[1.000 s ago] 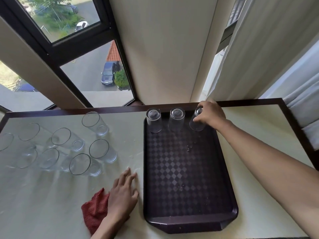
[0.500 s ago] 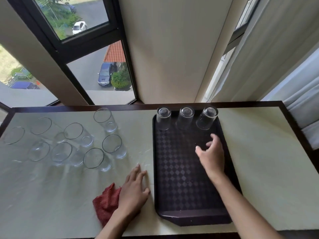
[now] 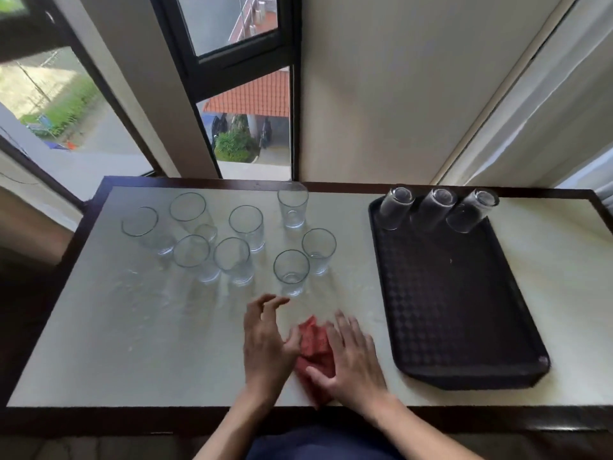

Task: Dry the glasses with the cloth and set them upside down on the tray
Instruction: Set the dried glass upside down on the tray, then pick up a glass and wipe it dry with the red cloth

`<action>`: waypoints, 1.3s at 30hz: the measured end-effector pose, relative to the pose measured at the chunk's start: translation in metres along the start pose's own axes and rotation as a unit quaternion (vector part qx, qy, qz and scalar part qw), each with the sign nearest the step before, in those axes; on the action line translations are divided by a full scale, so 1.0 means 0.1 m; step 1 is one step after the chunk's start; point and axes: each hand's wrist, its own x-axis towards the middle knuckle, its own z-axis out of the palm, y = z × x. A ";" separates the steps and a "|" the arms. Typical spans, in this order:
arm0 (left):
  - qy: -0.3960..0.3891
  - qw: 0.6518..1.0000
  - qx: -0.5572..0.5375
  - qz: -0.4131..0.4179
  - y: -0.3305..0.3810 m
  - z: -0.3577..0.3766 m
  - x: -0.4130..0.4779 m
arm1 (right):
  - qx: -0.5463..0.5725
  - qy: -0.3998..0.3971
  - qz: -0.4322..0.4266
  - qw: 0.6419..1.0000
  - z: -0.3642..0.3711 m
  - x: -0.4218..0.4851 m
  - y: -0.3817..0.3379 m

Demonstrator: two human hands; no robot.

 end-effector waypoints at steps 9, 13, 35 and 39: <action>-0.125 0.988 -0.076 -0.040 -0.05 -0.09 0.68 | -0.070 -0.031 0.084 0.994 0.31 -0.06 -0.52; -0.175 0.979 -0.083 -0.066 -0.05 0.01 0.89 | -0.027 -0.028 0.096 0.995 0.28 -0.04 -0.58; -0.179 0.824 -0.459 -0.280 0.55 -0.50 0.37 | 0.629 0.107 0.177 0.749 -1.05 0.05 -0.74; -0.099 0.816 -0.492 -0.287 0.79 -0.44 0.27 | 0.557 0.132 0.092 0.815 -1.05 -0.03 -0.99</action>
